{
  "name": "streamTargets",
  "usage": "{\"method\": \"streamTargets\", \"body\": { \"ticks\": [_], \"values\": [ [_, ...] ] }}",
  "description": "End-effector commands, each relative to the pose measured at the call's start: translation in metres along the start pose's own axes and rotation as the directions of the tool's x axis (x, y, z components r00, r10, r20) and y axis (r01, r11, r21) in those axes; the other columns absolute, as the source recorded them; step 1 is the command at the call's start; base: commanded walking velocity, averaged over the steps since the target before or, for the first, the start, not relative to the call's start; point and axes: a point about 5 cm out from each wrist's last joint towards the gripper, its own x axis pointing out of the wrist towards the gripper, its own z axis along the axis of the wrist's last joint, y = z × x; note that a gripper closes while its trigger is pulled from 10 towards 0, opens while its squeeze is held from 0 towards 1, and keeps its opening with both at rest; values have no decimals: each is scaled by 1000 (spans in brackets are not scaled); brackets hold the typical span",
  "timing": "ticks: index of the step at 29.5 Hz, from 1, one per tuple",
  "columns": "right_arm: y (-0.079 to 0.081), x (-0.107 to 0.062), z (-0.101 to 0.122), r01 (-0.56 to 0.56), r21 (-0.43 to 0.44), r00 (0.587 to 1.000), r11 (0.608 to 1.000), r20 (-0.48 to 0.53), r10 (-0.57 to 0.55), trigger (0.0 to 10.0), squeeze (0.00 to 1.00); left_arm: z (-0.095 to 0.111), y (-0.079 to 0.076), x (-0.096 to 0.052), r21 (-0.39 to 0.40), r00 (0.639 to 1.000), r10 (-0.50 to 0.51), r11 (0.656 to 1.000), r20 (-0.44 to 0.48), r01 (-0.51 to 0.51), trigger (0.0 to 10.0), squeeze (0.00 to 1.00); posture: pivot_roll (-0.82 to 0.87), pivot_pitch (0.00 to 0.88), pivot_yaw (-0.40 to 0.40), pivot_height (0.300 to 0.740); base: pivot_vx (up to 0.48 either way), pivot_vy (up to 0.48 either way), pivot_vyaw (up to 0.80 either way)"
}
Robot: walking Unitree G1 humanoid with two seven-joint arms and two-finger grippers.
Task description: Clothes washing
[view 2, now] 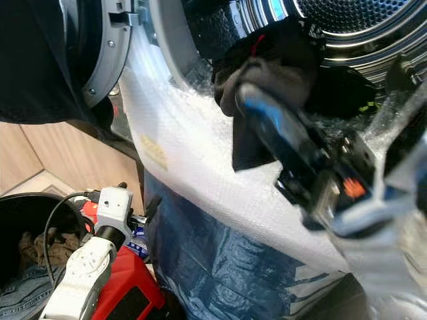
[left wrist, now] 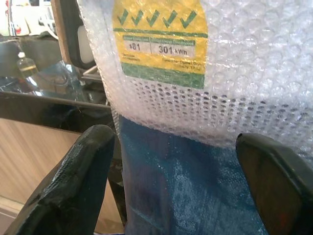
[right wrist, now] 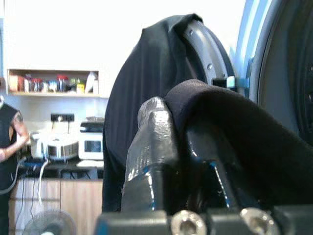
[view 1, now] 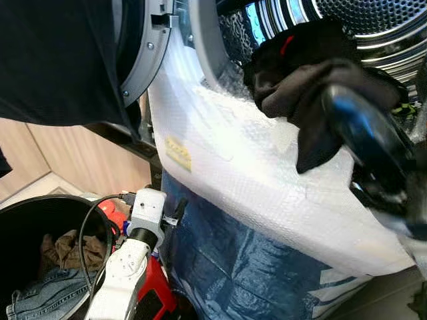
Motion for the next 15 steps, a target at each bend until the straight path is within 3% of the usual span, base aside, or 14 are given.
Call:
{"method": "streamTargets", "body": {
  "ticks": [1, 3, 6, 7, 8, 9, 11, 13, 15],
  "values": [
    [-6, 12, -2, -13, -10, 1000, 1000, 19, 13, 0, 0, 0, -3, 0, -4, 1000, -2, 1000, 4, 2, 10000, 0, 19, 108, -132, 740, 0, 0, 0],
    [-8, 18, -4, -19, -11, 1000, 1000, 22, 19, 0, 0, 0, -3, 0, -5, 1000, 0, 1000, 5, 0, 10000, 0, 19, 108, -132, 740, 0, 0, 0],
    [-18, 45, -16, -37, 14, 998, 999, 42, 37, 0, 0, 0, -2, 0, -8, 1000, 9, 1000, 6, -9, 10000, 0, 22, 102, -137, 740, 0, 0, 0],
    [-18, 45, -16, -37, 14, 998, 999, 42, 37, 0, 0, 0, -2, 0, -8, 1000, 9, 1000, 6, -9, 10000, 0, 22, 102, -137, 740, 0, 0, 0],
    [-27, 59, -21, -6, 6, 999, 1000, 44, 6, 0, 0, -1, -3, 0, -7, 1000, 9, 1000, 4, -9, 10000, 0, 22, 102, -137, 740, 0, 0, 0],
    [-27, 59, -21, -6, 6, 999, 1000, 44, 6, 0, 0, -1, -3, 0, -7, 1000, 9, 1000, 4, -9, 10000, 0, 22, 102, -137, 740, 0, 0, 0],
    [-42, 84, -21, 49, -34, 998, 998, 50, -47, 0, 0, 0, -3, 0, -6, 1000, 9, 1000, 8, -8, 10000, 0, 27, 101, -133, 740, 0, 0, 0],
    [-45, 88, -19, 54, -40, 997, 998, 56, -52, 0, 0, 1, -3, 1, -7, 1000, 9, 1000, 9, -9, 10000, 0, 27, 101, -133, 740, 0, 0, 0],
    [-57, 103, -11, 90, -82, 994, 993, 61, -85, 0, 0, 1, -2, 1, -3, 1000, 8, 1000, 9, -8, 10000, 0, 28, 101, -132, 740, 0, 0, 0]
  ]
}}
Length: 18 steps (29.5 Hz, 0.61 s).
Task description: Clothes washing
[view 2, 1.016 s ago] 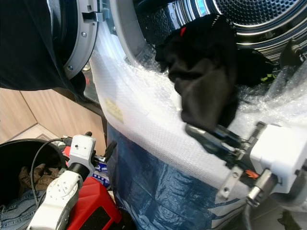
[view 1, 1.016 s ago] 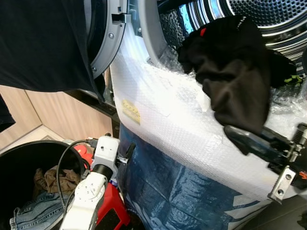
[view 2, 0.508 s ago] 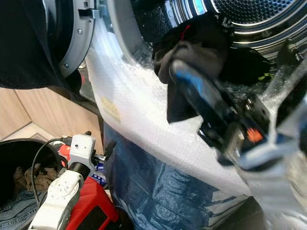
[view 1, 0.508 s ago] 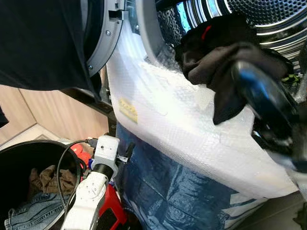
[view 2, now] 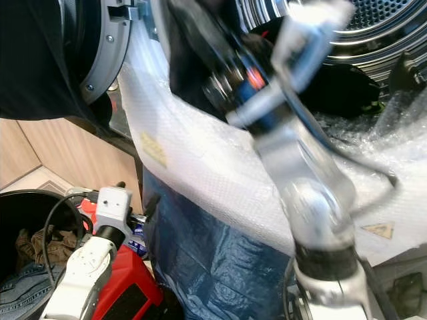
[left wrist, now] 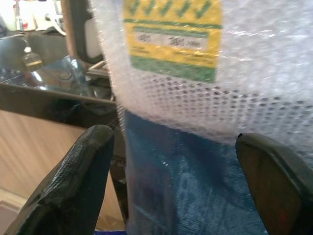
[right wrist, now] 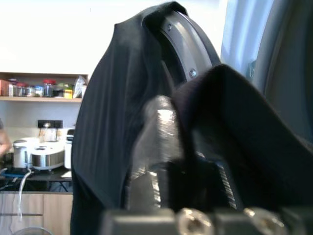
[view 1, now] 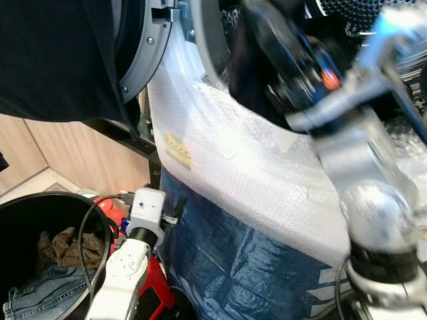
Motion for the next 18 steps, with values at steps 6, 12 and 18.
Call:
{"method": "streamTargets", "body": {
  "ticks": [6, 12, 18],
  "values": [
    [-41, 24, 22, 172, -113, 985, 979, 9, -172, 0, 0, -1, -3, 0, 3, 1000, -13, 1000, 2, 13, 10000, 0, 23, 97, -128, 740, 0, 0, 0],
    [-87, 39, 36, 359, -228, 922, 905, -65, -382, 0, 0, 0, -4, 2, 4, 1000, -23, 1000, 1, 23, 10000, 0, 25, 91, -121, 740, 0, 0, 0],
    [-123, 43, 48, 519, -330, 807, 788, -113, -579, 0, 0, 0, -4, 4, 8, 1000, -30, 1000, 2, 30, 10000, 0, 20, 83, -113, 740, 0, 0, 0]
  ]
}}
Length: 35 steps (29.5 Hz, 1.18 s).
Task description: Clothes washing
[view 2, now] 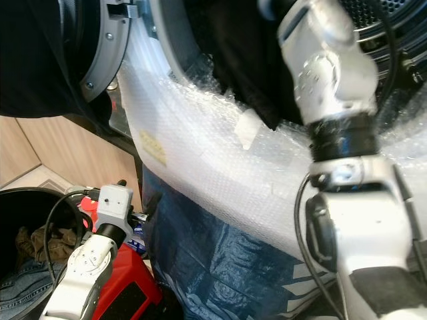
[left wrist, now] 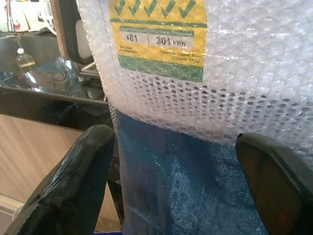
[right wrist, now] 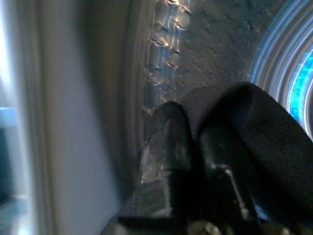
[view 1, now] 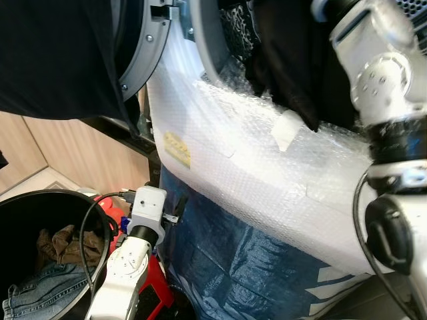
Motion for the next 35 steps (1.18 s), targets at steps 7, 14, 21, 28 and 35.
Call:
{"method": "streamTargets", "body": {
  "ticks": [7, 14, 21, 28, 35],
  "values": [
    [-42, 4, 49, 317, -145, 948, 937, 49, -313, 0, 0, 1, -5, 4, 3, 1000, -28, 1000, 10, 28, 10000, 0, 34, 71, -111, 740, 0, 0, 0],
    [-87, -27, 111, 687, -231, 726, 689, 256, -638, 0, 0, 2, -2, 4, 4, 1000, -11, 1000, 18, 11, 10000, 0, 35, 62, -120, 740, 0, 0, 0],
    [-74, -11, 61, 522, -310, 845, 795, 64, -530, 0, 0, 2, -5, 6, -3, 1000, -15, 1000, 19, 15, 10000, 0, 27, 63, -124, 740, 0, 0, 0],
    [-52, -5, -29, 380, -309, 868, 872, -208, -451, 10000, 0, 1, -8, 5, -5, 999, -36, 999, 12, 36, 10000, 0, 26, 71, -118, 740, 0, 0, 0],
    [-20, 1, -63, 293, -307, 868, 905, -312, -387, 10000, 0, 2, -8, 6, -3, 999, -38, 999, 13, 38, 10000, 0, 22, 80, -115, 740, 0, 0, 0]
  ]
}}
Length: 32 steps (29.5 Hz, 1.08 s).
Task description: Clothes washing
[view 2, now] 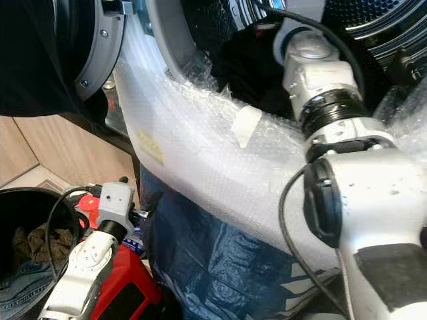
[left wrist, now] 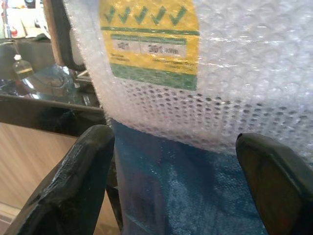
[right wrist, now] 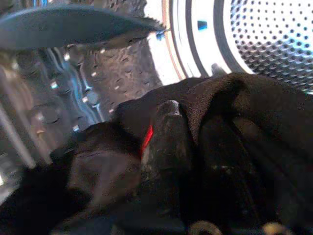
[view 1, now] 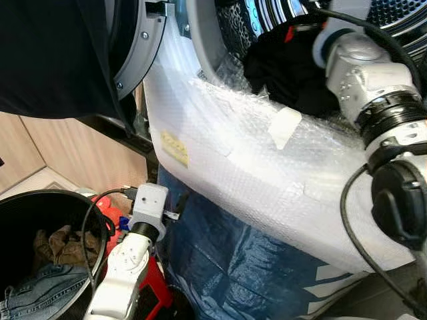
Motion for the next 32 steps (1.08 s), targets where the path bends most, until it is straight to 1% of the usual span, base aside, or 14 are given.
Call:
{"method": "streamTargets", "body": {
  "ticks": [1, 2, 3, 4, 5, 8, 13, 15, 17, 20, 26, 28, 30, 32],
  "values": [
    [4, 0, 3, 9, 39, 1000, 999, -4, -9, 10000, 0, -1, -8, 0, -4, 1000, -31, 1000, -2, 31, 10000, 0, 22, 77, -117, 740, 0, 0, 0],
    [4, 0, 3, 9, 39, 1000, 999, -4, -9, 10000, 0, -1, -8, 0, -4, 1000, -31, 1000, -2, 31, 10000, 0, 22, 77, -117, 740, 0, 0, 0],
    [6, 0, 3, 4, 71, 1000, 997, -7, -4, 10000, 0, 0, -9, 0, -4, 999, -34, 999, -1, 34, 10000, 0, 22, 77, -117, 740, 0, 0, 0],
    [5, 0, 2, 20, 73, 1000, 997, -9, -19, 10000, 361, 0, -9, 0, -4, 999, -33, 999, -1, 33, 10000, 0, 29, 71, -120, 740, 0, 0, 0],
    [3, 0, 0, 34, 81, 999, 996, -15, -33, 10000, 1000, 0, -10, -1, -4, 999, -32, 999, 0, 32, 10000, 0, 37, 70, -126, 740, 0, 0, 0],
    [0, -1, 2, 47, 127, 999, 991, -17, -45, 10000, 1000, 0, -9, -2, -3, 1000, -27, 1000, 3, 27, 10000, 0, 48, 68, -128, 740, 0, 0, 0],
    [-12, -4, 24, 76, 169, 996, 983, 27, -82, 10000, 1000, -2, -6, -6, 1, 1000, -20, 1000, -3, 20, 10000, 0, 41, 68, -125, 740, 0, 0, 0],
    [-14, -6, 26, 83, 175, 995, 981, 32, -90, 10000, 1000, -2, -7, -6, 1, 1000, -22, 1000, -4, 22, 10000, 0, 41, 68, -125, 740, 0, 0, 0],
    [-18, -8, 29, 101, 150, 993, 984, 51, -110, 10000, 1000, -2, -8, -6, -1, 1000, -27, 1000, -5, 27, 10000, 0, 32, 66, -120, 740, 0, 0, 0],
    [-21, -11, 25, 106, 151, 992, 983, 49, -115, 10000, 1000, -2, -10, -6, -2, 999, -32, 999, -5, 32, 10000, 0, 31, 60, -121, 740, 0, 0, 0],
    [-30, -28, 14, 110, 159, 992, 981, 40, -118, 10000, 1000, -3, -12, -6, -5, 999, -38, 999, -4, 38, 10000, 0, 35, 45, -124, 740, 0, 0, 0],
    [-33, -36, 13, 109, 150, 991, 983, 56, -119, 10000, 1000, -3, -11, -6, -5, 999, -37, 999, -3, 37, 10000, 0, 35, 45, -124, 740, 0, 0, 0],
    [-34, -46, 12, 99, 112, 991, 989, 81, -109, 10000, 1000, -2, -9, -6, -1, 999, -34, 999, -3, 34, 10000, 0, 45, 41, -122, 740, 0, 0, 0],
    [-34, -50, 12, 95, 109, 991, 989, 86, -105, 10000, 1000, -2, -9, -6, 0, 999, -33, 999, -3, 33, 10000, 0, 45, 43, -120, 740, 0, 0, 0]
  ]
}}
